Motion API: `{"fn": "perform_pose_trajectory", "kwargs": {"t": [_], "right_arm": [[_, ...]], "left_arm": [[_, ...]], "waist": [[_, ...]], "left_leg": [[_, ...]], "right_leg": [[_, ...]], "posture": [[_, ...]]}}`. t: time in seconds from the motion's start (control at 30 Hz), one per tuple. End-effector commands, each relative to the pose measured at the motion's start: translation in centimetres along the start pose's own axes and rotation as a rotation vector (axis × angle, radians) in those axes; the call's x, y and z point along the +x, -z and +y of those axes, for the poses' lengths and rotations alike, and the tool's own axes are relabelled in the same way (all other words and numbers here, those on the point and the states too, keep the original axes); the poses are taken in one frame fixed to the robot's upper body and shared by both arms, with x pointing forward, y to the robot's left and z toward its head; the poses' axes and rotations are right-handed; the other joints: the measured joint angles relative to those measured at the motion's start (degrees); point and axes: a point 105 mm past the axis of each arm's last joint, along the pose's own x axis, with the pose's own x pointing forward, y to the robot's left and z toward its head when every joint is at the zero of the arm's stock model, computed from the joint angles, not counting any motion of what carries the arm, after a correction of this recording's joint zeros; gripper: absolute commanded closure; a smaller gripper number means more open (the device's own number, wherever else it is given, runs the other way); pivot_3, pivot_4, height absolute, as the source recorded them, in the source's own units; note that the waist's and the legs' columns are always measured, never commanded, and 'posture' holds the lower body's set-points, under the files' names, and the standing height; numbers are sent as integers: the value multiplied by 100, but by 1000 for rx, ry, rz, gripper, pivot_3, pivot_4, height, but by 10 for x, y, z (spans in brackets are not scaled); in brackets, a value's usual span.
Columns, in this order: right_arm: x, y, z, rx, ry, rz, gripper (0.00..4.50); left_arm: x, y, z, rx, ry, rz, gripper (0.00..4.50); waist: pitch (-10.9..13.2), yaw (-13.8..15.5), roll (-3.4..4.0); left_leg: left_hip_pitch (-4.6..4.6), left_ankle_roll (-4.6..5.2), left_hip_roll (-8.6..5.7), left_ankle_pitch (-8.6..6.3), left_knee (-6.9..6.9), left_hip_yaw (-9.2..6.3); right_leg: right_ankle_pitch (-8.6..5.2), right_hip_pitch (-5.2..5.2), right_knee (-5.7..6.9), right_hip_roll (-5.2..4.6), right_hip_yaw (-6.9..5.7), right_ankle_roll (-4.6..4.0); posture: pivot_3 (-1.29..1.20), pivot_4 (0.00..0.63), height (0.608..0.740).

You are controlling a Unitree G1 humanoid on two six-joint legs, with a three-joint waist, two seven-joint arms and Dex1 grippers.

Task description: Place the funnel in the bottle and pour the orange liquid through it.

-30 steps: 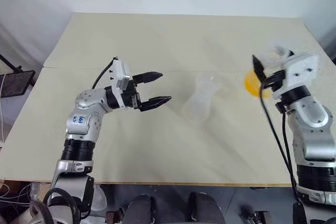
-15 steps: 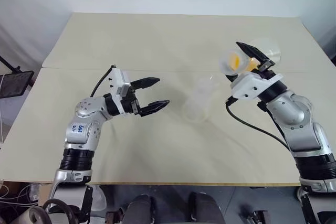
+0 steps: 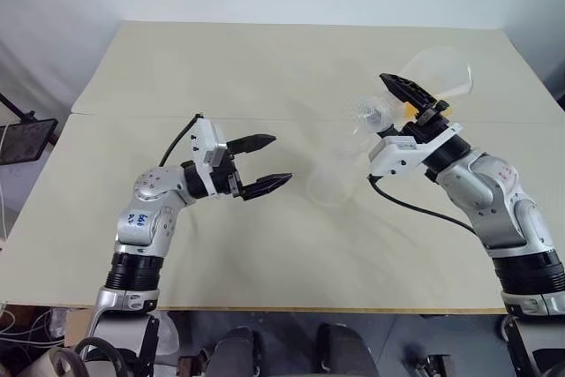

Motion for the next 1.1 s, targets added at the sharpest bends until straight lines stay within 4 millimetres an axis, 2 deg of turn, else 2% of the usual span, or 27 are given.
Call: {"fn": "perform_pose_trajectory", "kwargs": {"t": [0.03,0.2,1.1], "right_arm": [[1,-3,-20,-84,62,-30,1840],[0,-6,-22,-176,71,-50,1840],[2,-7,-30,-303,114,-76,1840]], "left_arm": [[5,-10,-4,32,20,-37,0],[6,-10,-4,35,22,-41,0],[10,-11,-4,46,16,-60,0]], "waist": [[0,-4,0],[0,-9,0],[0,-6,0]], "left_leg": [[0,0,0,0,0,0],[0,0,1,0,0,1],[-1,0,1,0,0,0]], "right_leg": [[0,0,-1,0,0,0],[0,0,-1,0,-1,0],[0,0,-5,0,-1,0]], "posture": [[0,150,740],[0,150,740],[0,150,740]]}}
